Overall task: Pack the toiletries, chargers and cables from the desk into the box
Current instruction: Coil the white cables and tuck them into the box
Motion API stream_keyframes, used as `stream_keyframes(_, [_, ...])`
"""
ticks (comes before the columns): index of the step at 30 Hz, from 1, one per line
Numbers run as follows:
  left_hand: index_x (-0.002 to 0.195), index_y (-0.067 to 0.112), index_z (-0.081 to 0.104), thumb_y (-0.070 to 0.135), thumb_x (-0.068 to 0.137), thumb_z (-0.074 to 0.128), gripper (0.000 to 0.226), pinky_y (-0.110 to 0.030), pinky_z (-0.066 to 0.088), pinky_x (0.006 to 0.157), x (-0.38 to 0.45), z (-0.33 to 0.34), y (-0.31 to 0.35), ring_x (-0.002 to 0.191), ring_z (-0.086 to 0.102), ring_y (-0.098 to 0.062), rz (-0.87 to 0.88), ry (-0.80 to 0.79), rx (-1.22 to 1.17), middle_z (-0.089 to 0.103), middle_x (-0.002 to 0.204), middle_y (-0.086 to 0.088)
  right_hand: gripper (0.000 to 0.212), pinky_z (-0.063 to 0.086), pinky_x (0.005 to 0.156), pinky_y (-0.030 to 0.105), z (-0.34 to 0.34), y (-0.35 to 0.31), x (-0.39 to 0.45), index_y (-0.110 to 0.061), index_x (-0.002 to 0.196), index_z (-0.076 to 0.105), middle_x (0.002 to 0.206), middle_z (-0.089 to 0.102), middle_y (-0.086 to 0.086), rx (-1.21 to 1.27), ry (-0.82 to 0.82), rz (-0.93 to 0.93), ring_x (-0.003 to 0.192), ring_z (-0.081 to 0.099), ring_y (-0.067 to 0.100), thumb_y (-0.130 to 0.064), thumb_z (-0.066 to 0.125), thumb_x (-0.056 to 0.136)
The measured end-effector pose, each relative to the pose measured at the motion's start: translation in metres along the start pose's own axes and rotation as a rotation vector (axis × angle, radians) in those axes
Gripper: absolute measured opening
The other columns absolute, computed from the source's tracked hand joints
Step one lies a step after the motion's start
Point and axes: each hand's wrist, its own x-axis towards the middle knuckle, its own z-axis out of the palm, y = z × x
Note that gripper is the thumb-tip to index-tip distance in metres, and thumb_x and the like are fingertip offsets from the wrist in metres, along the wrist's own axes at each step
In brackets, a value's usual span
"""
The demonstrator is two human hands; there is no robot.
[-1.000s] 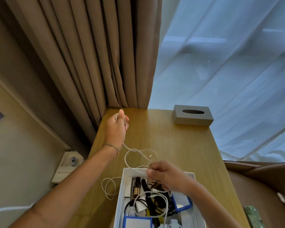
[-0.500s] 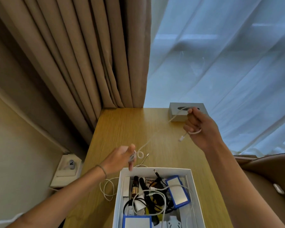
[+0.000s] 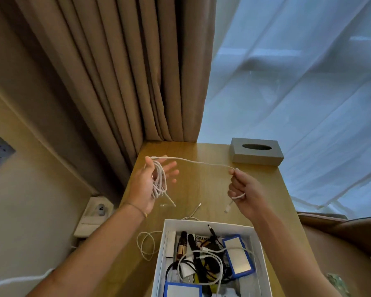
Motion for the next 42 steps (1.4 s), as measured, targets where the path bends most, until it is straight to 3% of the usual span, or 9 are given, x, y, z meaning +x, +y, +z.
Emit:
stream_keyframes(7, [0.107, 0.008, 0.060, 0.049, 0.104, 0.034, 0.048, -0.043, 0.060, 0.077, 0.030, -0.003, 0.036, 0.097, 0.074, -0.030, -0.021, 0.169, -0.473, 0.076, 0.102, -0.016, 0.020, 0.042, 0.048, 0.021, 0.012, 0.046, -0.043, -0.007, 0.091, 0.070, 0.059, 0.044, -0.004, -0.499, -0.374, 0.266, 0.048, 0.039, 0.012, -0.022, 0.058, 0.098])
stream_keyframes(11, [0.086, 0.014, 0.058, 0.051, 0.102, 0.040, 0.045, -0.024, 0.047, 0.046, 0.034, 0.007, 0.031, 0.047, 0.055, -0.013, 0.038, 0.305, -0.192, 0.057, 0.058, 0.001, 0.028, 0.043, 0.055, 0.025, 0.033, 0.056, -0.064, -0.017, 0.087, 0.070, 0.057, 0.042, -0.007, -0.725, -0.512, 0.296, 0.050, 0.038, 0.012, -0.024, 0.050, 0.105])
stream_keyframes(15, [0.086, 0.014, 0.058, 0.049, 0.104, 0.037, 0.045, -0.023, 0.034, 0.042, 0.035, 0.009, 0.011, 0.044, 0.037, -0.007, 0.295, 0.317, 0.339, 0.044, 0.055, 0.005, 0.024, 0.048, 0.060, 0.028, 0.051, 0.043, -0.077, -0.015, 0.090, 0.068, 0.055, 0.043, -0.008, -0.845, -0.646, 0.319, 0.048, 0.044, 0.009, -0.025, 0.051, 0.105])
stream_keyframes(21, [0.070, 0.022, 0.056, 0.085, 0.079, 0.022, 0.072, -0.023, 0.030, 0.047, 0.016, 0.013, -0.019, 0.042, 0.039, -0.001, 0.410, -0.157, 0.946, 0.046, 0.051, 0.015, 0.020, 0.049, 0.056, 0.025, 0.056, -0.010, -0.073, -0.006, 0.095, 0.068, 0.057, 0.049, -0.004, -0.755, -0.630, 0.033, 0.050, 0.051, 0.014, -0.023, 0.060, 0.100])
stream_keyframes(26, [0.066, 0.014, 0.054, 0.100, 0.064, 0.017, 0.093, -0.021, 0.030, 0.045, -0.002, 0.025, -0.034, 0.045, 0.035, -0.010, 0.016, -0.554, 0.801, 0.043, 0.051, 0.009, 0.022, 0.054, 0.067, 0.036, 0.053, -0.029, -0.047, -0.006, 0.088, 0.070, 0.052, 0.047, -0.004, -0.721, -0.446, -0.104, 0.048, 0.047, 0.014, -0.017, 0.057, 0.101])
stream_keyframes(29, [0.064, 0.029, 0.057, 0.082, 0.080, 0.048, 0.056, -0.020, 0.031, 0.048, -0.015, 0.034, -0.035, 0.050, 0.036, -0.009, 0.034, -0.737, 0.756, 0.044, 0.056, 0.012, 0.023, 0.053, 0.066, 0.036, 0.049, -0.028, -0.037, -0.006, 0.085, 0.070, 0.051, 0.045, -0.005, -0.738, -0.369, -0.127, 0.047, 0.045, 0.013, -0.014, 0.056, 0.102])
stream_keyframes(33, [0.084, 0.015, 0.074, 0.035, 0.100, 0.056, 0.031, -0.019, 0.036, 0.045, -0.015, 0.037, -0.029, 0.044, 0.042, -0.006, 0.158, -0.527, 0.620, 0.051, 0.054, 0.005, 0.022, 0.052, 0.067, 0.031, 0.037, -0.016, -0.031, -0.005, 0.088, 0.070, 0.058, 0.053, -0.001, -0.815, -0.322, -0.131, 0.056, 0.051, 0.016, -0.014, 0.055, 0.102])
stream_keyframes(38, [0.105, 0.008, 0.073, 0.038, 0.104, 0.042, 0.043, -0.019, 0.039, 0.039, -0.008, 0.039, -0.024, 0.047, 0.055, -0.009, 0.004, -0.097, 0.343, 0.075, 0.080, -0.006, 0.021, 0.049, 0.060, 0.023, 0.036, 0.011, -0.033, -0.010, 0.088, 0.064, 0.064, 0.057, -0.004, -0.898, -0.376, -0.038, 0.057, 0.052, 0.011, -0.017, 0.053, 0.103])
stream_keyframes(42, [0.106, 0.007, 0.063, 0.041, 0.106, 0.034, 0.045, -0.032, 0.056, 0.068, 0.006, 0.038, -0.014, 0.074, 0.068, -0.019, -0.236, 0.020, -0.148, 0.076, 0.105, -0.015, 0.030, 0.037, 0.053, 0.018, 0.042, 0.040, -0.039, -0.016, 0.081, 0.064, 0.053, 0.051, -0.013, -1.039, -0.349, -0.052, 0.048, 0.042, 0.001, -0.024, 0.049, 0.105])
